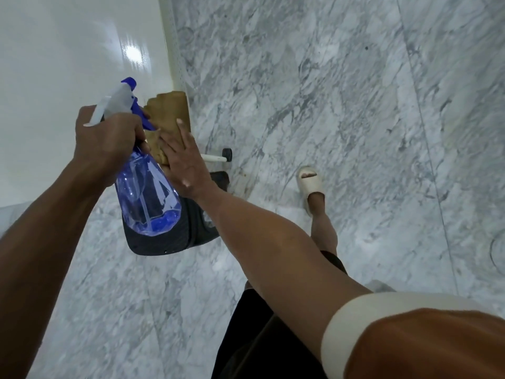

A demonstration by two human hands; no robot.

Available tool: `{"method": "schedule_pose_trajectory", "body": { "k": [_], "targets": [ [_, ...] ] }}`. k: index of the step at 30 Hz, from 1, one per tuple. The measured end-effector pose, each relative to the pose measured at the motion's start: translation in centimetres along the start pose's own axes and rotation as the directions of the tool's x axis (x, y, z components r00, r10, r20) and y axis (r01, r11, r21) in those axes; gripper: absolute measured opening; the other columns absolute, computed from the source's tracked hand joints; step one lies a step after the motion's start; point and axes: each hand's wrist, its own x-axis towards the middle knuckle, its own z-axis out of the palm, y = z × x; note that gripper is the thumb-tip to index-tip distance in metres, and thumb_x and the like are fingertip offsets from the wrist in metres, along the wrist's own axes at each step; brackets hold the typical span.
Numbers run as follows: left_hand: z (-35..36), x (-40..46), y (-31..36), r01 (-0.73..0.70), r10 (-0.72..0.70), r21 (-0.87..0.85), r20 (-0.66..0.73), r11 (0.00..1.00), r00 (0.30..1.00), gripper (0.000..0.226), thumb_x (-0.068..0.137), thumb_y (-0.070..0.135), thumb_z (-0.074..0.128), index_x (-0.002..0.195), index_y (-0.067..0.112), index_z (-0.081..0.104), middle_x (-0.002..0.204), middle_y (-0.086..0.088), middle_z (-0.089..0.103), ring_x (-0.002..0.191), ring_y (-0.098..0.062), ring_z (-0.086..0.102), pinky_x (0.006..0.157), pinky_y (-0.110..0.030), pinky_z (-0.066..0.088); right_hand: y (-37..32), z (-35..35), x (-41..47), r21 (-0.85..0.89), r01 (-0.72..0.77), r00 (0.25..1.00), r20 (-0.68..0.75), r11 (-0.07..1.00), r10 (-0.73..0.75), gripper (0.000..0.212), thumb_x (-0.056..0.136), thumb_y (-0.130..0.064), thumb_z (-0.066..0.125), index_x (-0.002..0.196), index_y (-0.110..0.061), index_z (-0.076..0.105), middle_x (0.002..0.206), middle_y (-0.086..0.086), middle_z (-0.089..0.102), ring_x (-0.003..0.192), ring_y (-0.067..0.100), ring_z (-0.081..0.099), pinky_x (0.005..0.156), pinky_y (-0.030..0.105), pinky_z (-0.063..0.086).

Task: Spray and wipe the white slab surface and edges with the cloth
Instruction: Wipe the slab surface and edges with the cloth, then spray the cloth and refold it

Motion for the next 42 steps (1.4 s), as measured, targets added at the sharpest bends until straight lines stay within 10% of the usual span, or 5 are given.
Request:
{"method": "schedule_pose_trajectory", "body": {
  "k": [12,19,24,32,42],
  "targets": [
    [-0.1,-5.5,-3.6,0.004,-0.002,-0.057,0.030,0.998,1.000,0.043,0.070,0.006,0.056,0.111,-0.005,0.065,0.103,-0.025,0.068,0.064,-0.018,0.059,0.064,-0.031,0.059,-2.2,0.4,-11.2,0.276,0.242,0.950,-0.260,0.930,-0.170,0.043,0.105,-0.015,0.035,0.123,0.016,0.058,0.130,0.034,0.058,0.129,0.049,0.051,0.114,0.072,0.018],
    [0.3,-10.2,-2.6,0.081,-0.081,-0.149,0.010,0.985,0.997,0.032,0.066,0.000,0.050,0.092,0.000,0.069,0.095,-0.019,0.074,0.053,-0.015,0.055,0.050,-0.023,0.052,-3.0,-5.6,-15.5,0.675,-0.126,0.984,0.176,0.727,0.007,0.053,0.093,-0.020,0.063,0.140,-0.001,0.050,0.144,0.019,0.053,0.136,0.036,0.046,0.112,0.064,0.033],
    [-1.2,-13.2,-0.8,0.119,-0.142,-0.304,-0.054,0.945,0.988,0.025,0.071,-0.007,0.048,0.082,0.004,0.067,0.093,-0.020,0.073,0.055,-0.018,0.058,0.047,-0.020,0.052,-1.9,-12.7,-14.8,0.489,-0.678,0.692,0.676,0.548,0.253,0.045,0.104,-0.037,0.045,0.137,-0.009,0.054,0.136,0.015,0.059,0.126,0.034,0.054,0.110,0.044,0.042],
    [-5.6,-15.9,-2.0,0.142,-0.274,-0.449,-0.246,0.882,0.930,0.020,0.072,-0.003,0.051,0.080,0.007,0.066,0.082,-0.011,0.071,0.046,-0.011,0.058,0.050,-0.023,0.054,-3.1,-20.0,-8.5,0.369,-0.619,0.652,0.734,0.693,0.191,0.043,0.107,-0.029,0.041,0.134,0.001,0.054,0.133,0.019,0.059,0.102,0.022,0.054,0.085,0.027,0.039],
    [-13.8,-16.8,-12.3,0.142,-0.417,-0.629,-0.314,0.764,0.853,0.022,0.073,-0.010,0.048,0.071,0.006,0.064,0.058,0.002,0.069,0.036,-0.011,0.053,0.040,-0.020,0.046,-14.8,-12.5,-4.3,0.480,-0.699,0.647,0.741,0.530,0.181,0.042,0.105,-0.033,0.046,0.137,-0.006,0.054,0.129,0.012,0.061,0.115,0.029,0.059,0.106,0.043,0.046]
  ]
}}
